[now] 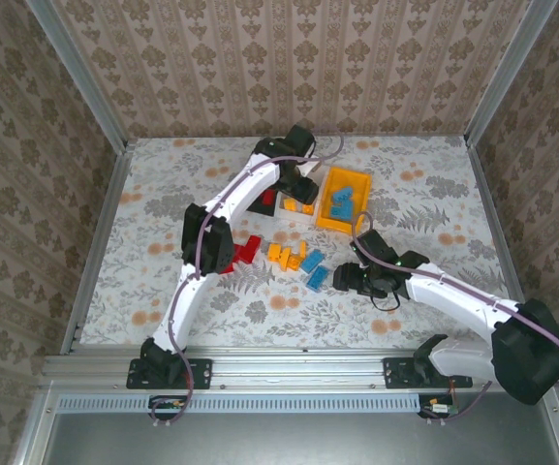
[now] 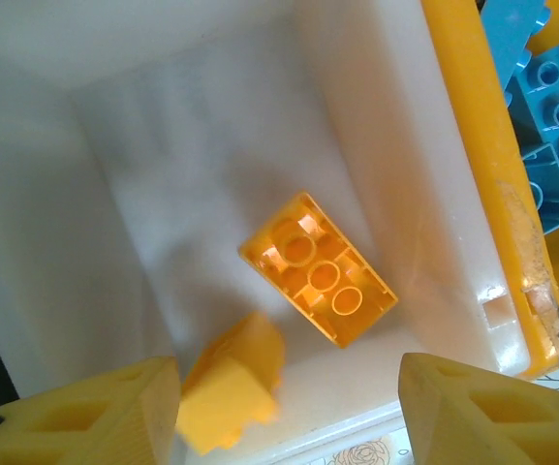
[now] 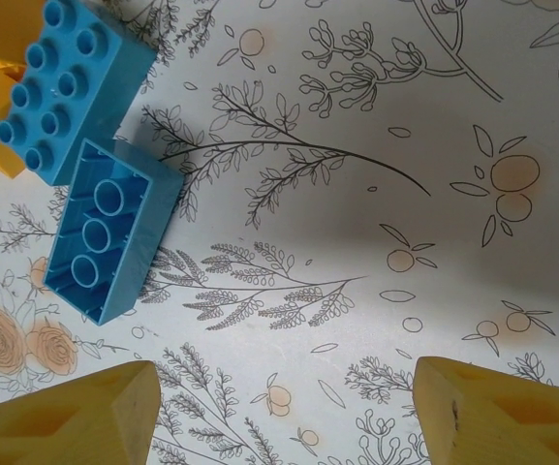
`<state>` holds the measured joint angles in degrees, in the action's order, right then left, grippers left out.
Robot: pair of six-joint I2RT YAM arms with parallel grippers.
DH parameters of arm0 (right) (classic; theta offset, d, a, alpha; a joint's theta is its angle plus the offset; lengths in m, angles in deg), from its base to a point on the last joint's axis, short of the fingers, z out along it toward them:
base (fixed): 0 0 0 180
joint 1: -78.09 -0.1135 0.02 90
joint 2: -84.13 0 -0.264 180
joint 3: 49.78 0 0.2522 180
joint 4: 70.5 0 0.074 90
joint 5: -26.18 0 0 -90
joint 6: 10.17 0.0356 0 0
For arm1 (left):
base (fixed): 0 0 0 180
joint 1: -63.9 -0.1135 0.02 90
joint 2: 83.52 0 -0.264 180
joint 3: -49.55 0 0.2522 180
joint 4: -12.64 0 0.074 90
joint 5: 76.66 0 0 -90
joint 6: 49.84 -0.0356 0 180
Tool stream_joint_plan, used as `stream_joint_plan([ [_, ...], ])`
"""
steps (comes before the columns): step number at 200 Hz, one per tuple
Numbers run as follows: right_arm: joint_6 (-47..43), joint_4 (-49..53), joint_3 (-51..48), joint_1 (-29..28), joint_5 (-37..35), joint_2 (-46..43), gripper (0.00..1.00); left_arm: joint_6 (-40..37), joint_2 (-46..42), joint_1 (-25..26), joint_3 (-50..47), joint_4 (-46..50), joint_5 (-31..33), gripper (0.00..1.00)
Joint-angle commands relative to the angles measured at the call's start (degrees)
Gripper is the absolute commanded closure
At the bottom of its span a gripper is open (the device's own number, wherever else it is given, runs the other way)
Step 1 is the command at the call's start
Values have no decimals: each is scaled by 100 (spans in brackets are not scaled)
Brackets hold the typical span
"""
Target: Sort the legos into containers by color
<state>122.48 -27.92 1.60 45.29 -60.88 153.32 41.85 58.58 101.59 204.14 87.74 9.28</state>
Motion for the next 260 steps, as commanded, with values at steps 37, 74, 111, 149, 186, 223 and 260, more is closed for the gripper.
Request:
stream_joint_plan([
  [37,-366,145,253,-4,127,285,29,-2,-706,33,-494,-66,-125,36],
  [74,-891,745,747,-25,285,447,29,133,-1713,117,-1985,-633,-110,35],
  [111,-1649,1500,1266,-79,143,570,29,369,-2576,209,-3400,-980,-63,35],
  [149,-2132,1038,816,-113,45,216,29,629,-3292,383,-4874,-1436,65,35],
  [186,-1859,771,541,-117,-64,215,29,811,-3582,409,-5615,-1744,87,35],
  [223,-795,437,54,-191,-128,-233,28,806,-3519,447,-5750,-1883,113,37],
  [260,-204,525,-181,-193,-530,-874,28,897,-3488,490,-5957,-2073,62,39],
])
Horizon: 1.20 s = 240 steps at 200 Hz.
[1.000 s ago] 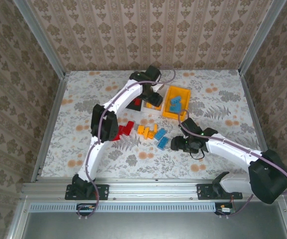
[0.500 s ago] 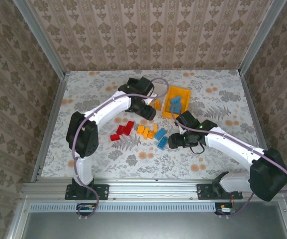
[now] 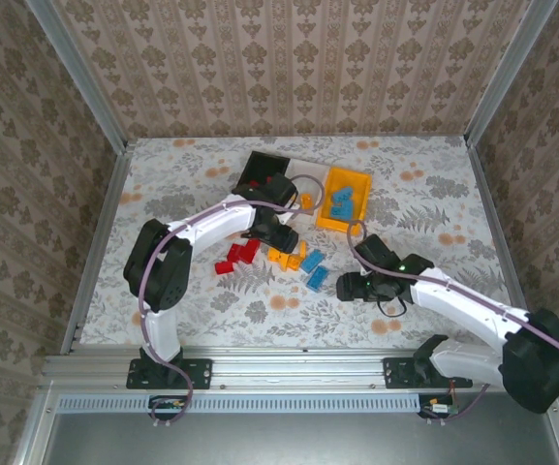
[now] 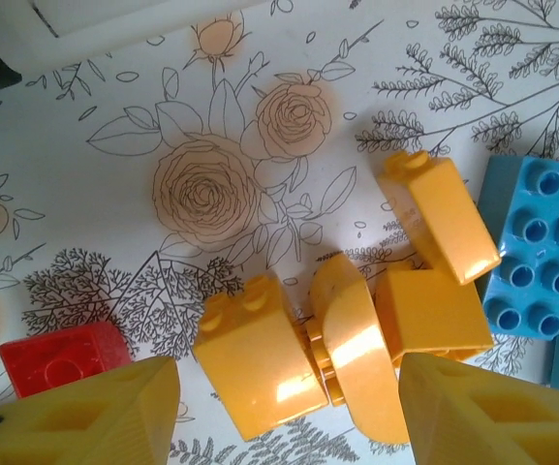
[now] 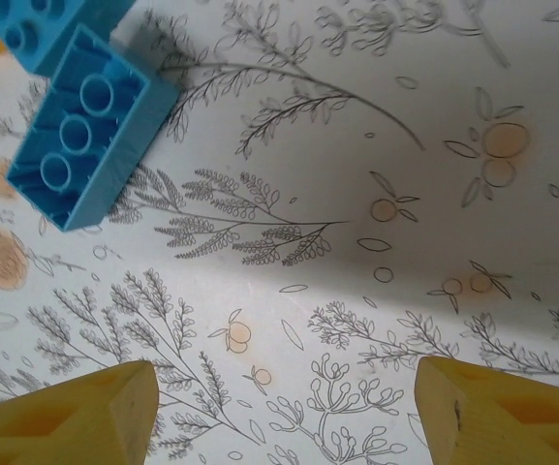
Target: Sort the legos into containers by color
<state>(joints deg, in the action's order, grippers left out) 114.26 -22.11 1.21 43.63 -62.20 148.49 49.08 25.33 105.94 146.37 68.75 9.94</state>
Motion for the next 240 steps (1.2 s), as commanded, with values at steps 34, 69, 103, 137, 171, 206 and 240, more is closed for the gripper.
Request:
stream_joint_plan([
  [34,703,-85,-161,-26,-404,-445,28,240,-67,163,-330,-274,30,41],
  [69,709,-172,-85,-26,-256,-260,28,326,-136,64,-448,-233,370,41],
  [103,749,-351,-102,-26,-165,-188,28,388,-156,-95,-486,-279,300,41],
  [137,744,-369,-74,-26,-132,-125,28,401,-20,-167,-380,-306,204,42],
  [171,731,-368,-78,-26,-133,-100,28,434,169,-173,-336,-354,114,42],
  [206,723,-367,-76,-26,-118,-55,28,451,275,-170,-409,-374,109,43],
  [240,723,-369,-67,-26,-97,-29,28,479,328,-181,-535,-420,128,44],
])
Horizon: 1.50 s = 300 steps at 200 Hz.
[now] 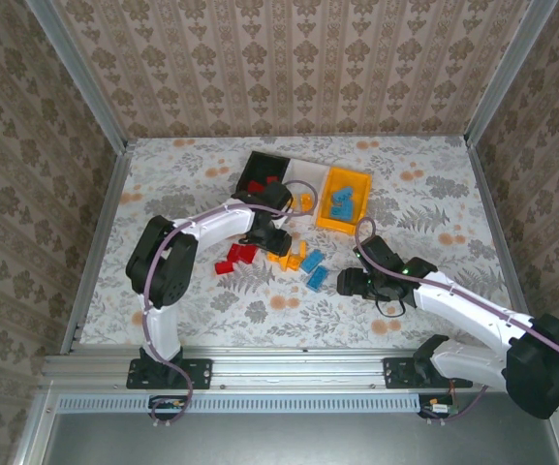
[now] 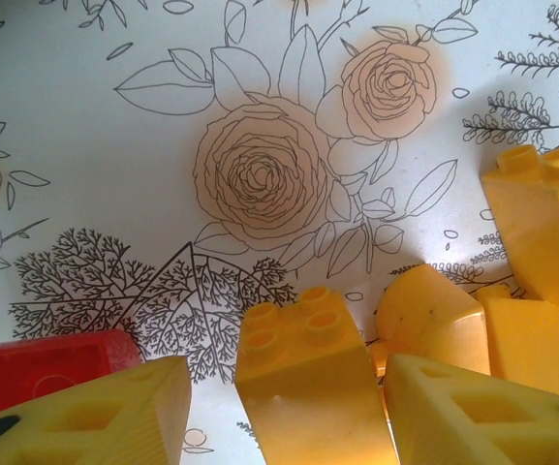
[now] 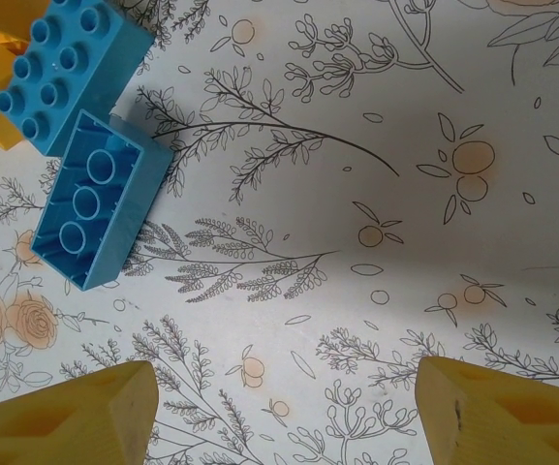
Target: Sort the legos into containers by color
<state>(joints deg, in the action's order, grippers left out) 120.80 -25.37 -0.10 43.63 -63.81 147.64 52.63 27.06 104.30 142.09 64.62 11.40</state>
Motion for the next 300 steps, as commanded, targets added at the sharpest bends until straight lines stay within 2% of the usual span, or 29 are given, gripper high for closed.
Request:
stream_joint_plan([
  [1,69,-44,68,-26,62,57,28,124,156,-16,-108,-12,-18,44],
  [57,78,-43,73,-26,91,40,28,150,288,-41,-183,59,54,44],
  [190,190,-367,-59,-52,169,67,28,216,-300,-125,-683,-26,37,47],
  [300,183,-367,73,-87,171,177,28,-77,-346,-124,-448,-3,-97,62],
])
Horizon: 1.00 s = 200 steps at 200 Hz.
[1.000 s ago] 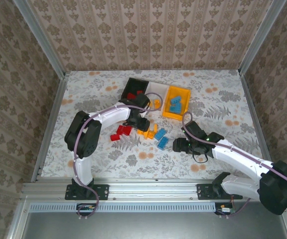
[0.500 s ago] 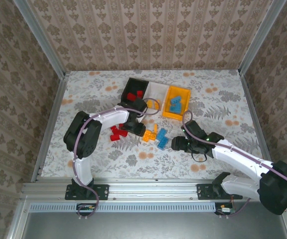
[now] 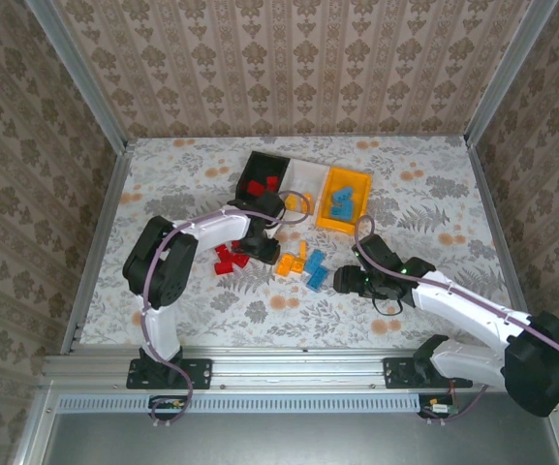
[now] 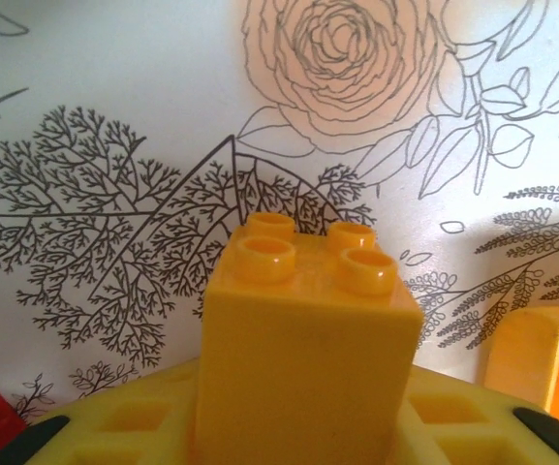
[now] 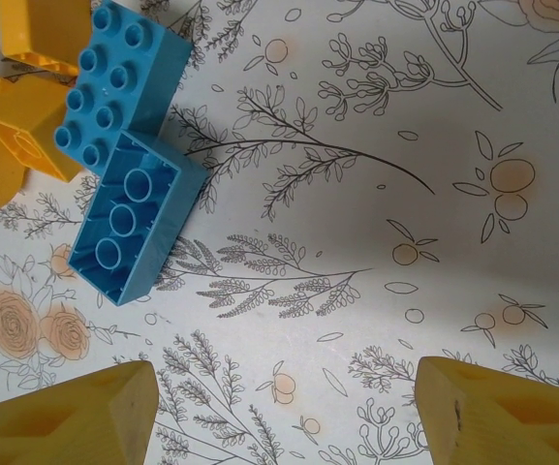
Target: Sort the legos into containers by color
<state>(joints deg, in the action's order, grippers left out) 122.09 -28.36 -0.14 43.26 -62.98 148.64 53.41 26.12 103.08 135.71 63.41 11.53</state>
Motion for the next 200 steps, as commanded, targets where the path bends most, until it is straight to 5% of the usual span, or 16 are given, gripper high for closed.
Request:
stream_joint_plan([
  [1,54,-68,77,-50,90,78,28,-160,-260,0,193,119,-114,62],
  [106,54,-254,95,-76,95,270,28,-541,-1163,-257,1326,701,-38,65],
  [200,-51,-7,34,-92,-43,106,28,-1175,1720,-367,5238,1917,27,65],
])
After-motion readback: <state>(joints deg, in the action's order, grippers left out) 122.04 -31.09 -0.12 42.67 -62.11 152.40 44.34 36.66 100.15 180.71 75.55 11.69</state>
